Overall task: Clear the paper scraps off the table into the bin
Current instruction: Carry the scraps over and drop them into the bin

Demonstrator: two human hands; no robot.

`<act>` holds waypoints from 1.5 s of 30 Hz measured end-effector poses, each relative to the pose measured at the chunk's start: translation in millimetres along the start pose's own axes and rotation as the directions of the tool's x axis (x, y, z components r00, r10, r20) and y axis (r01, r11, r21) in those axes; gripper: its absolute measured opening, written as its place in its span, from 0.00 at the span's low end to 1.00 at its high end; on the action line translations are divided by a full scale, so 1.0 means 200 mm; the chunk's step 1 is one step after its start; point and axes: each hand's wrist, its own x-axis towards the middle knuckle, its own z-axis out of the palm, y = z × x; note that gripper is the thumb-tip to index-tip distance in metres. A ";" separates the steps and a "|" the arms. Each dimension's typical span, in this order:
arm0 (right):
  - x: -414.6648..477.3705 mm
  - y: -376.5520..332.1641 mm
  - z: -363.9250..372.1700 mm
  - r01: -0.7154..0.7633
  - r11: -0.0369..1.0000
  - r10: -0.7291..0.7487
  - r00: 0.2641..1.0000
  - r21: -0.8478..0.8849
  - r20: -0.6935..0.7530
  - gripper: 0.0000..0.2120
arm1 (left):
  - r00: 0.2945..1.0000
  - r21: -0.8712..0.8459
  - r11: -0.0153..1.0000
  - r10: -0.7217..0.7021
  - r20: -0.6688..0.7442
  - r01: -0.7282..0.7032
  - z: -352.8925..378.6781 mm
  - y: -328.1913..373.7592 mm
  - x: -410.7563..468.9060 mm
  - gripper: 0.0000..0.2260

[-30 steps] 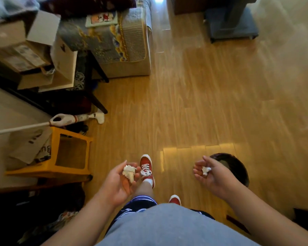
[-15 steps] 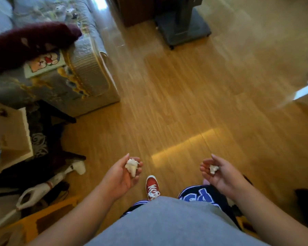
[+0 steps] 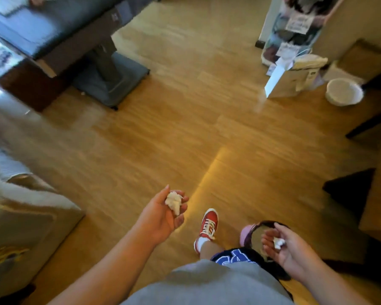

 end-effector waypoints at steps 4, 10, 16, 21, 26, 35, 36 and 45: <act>0.09 -0.27 0.13 -0.011 0.998 0.009 0.999 0.067 0.038 0.15 | 1.000 0.053 0.998 -0.026 0.008 0.026 0.21 0.23 0.20 0.14; 0.22 -0.72 0.40 0.062 0.990 -0.079 0.988 0.129 0.133 0.16 | 0.998 0.097 0.993 -0.067 0.020 0.065 0.39 0.50 0.43 0.14; 0.36 -1.17 0.70 0.109 0.966 -0.151 0.974 0.233 0.170 0.17 | 0.992 0.135 0.983 -0.123 -0.005 0.122 0.52 0.78 0.76 0.15; 0.51 -1.49 0.86 0.130 0.947 -0.173 0.977 0.295 0.124 0.16 | 0.983 0.206 0.962 -0.182 -0.013 0.181 0.70 1.09 1.13 0.16; 0.54 -1.69 0.80 0.163 0.896 -0.172 0.985 0.412 -0.015 0.14 | 0.961 0.375 0.892 -0.276 0.013 0.251 1.08 1.38 1.48 0.16; 0.45 -1.74 0.36 0.261 0.690 -0.061 0.951 0.675 -0.305 0.14 | 0.881 0.755 0.611 -0.463 0.097 0.239 2.15 1.21 1.89 0.18; 0.45 -1.73 0.30 0.274 0.655 -0.046 0.945 0.704 -0.324 0.14 | 0.869 0.786 0.574 -0.484 0.101 0.228 2.28 1.14 1.91 0.18; 0.56 -1.83 -0.22 0.279 0.477 0.103 0.924 0.834 -0.368 0.15 | 0.784 0.890 0.417 -0.609 0.124 0.183 3.18 0.52 2.02 0.18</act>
